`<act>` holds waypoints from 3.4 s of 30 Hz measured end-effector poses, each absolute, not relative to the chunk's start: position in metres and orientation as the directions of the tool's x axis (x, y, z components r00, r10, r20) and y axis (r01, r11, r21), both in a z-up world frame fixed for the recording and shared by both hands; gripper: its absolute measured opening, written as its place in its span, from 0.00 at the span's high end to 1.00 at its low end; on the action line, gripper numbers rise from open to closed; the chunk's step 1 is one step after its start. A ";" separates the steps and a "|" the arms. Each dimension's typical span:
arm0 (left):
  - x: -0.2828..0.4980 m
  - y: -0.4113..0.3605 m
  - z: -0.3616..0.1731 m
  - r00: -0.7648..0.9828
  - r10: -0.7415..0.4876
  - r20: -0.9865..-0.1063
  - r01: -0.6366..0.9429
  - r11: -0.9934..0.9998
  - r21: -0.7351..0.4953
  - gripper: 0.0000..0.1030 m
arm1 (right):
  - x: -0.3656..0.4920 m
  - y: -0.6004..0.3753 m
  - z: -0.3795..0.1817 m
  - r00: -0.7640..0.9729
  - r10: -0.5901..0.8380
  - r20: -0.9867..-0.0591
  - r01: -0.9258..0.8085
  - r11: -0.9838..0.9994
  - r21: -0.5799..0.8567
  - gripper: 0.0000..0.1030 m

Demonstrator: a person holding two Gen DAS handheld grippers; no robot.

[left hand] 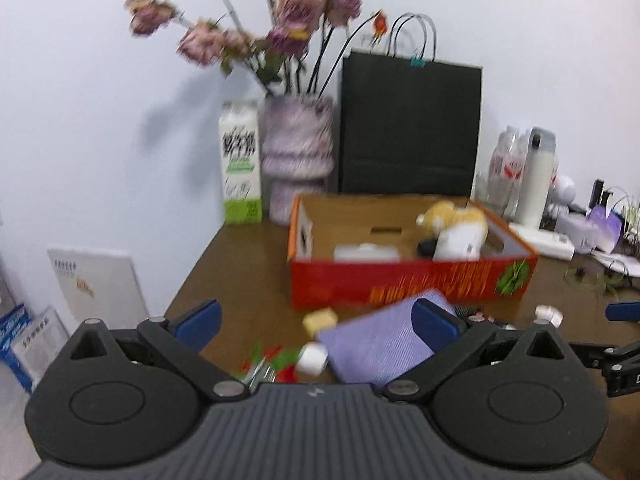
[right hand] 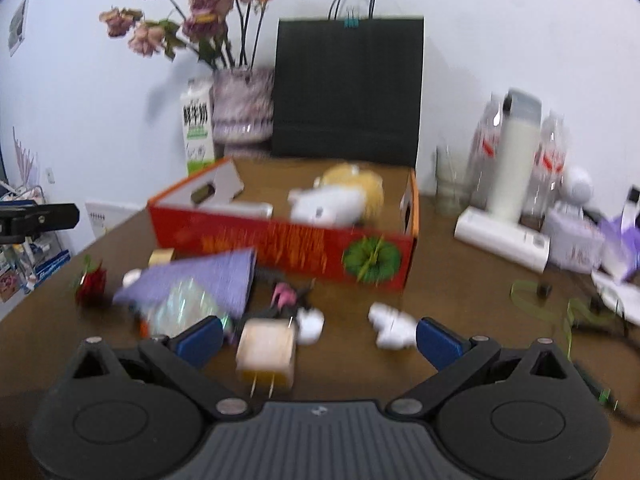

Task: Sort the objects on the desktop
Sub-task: 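Grasp the red rose with the left gripper while the right grasps the white plug, then place the rose and the white plug into the cardboard box, open both grippers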

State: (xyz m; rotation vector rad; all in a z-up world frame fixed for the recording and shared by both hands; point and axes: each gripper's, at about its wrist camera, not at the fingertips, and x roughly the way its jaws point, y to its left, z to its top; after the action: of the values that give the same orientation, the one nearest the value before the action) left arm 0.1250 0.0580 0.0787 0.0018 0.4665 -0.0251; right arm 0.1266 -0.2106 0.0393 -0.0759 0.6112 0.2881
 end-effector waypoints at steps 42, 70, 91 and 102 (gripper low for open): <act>0.174 0.104 0.004 0.790 0.055 -0.610 -0.131 0.988 -0.081 0.50 | 0.151 -0.175 -0.008 0.765 0.247 -0.594 -0.262 0.963 0.062 0.63; 0.146 0.085 0.041 0.882 -0.079 -0.464 0.020 0.991 -0.129 0.51 | 0.127 -0.200 0.026 0.840 0.312 -0.443 -0.299 0.949 0.102 0.63; 0.319 0.033 0.070 0.913 -0.009 -0.409 -0.069 0.982 -0.174 0.51 | 0.299 -0.133 0.065 0.874 0.351 -0.336 -0.318 0.936 0.151 0.64; 0.351 0.033 0.040 0.864 -0.033 -0.503 -0.033 0.992 -0.122 0.49 | 0.333 -0.124 0.034 0.833 0.332 -0.442 -0.316 0.942 0.113 0.63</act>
State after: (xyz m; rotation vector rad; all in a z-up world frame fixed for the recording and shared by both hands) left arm 0.3511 0.0325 0.0404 -0.1280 0.5285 0.0005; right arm 0.3328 -0.1245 0.0338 0.0361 0.4747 0.3435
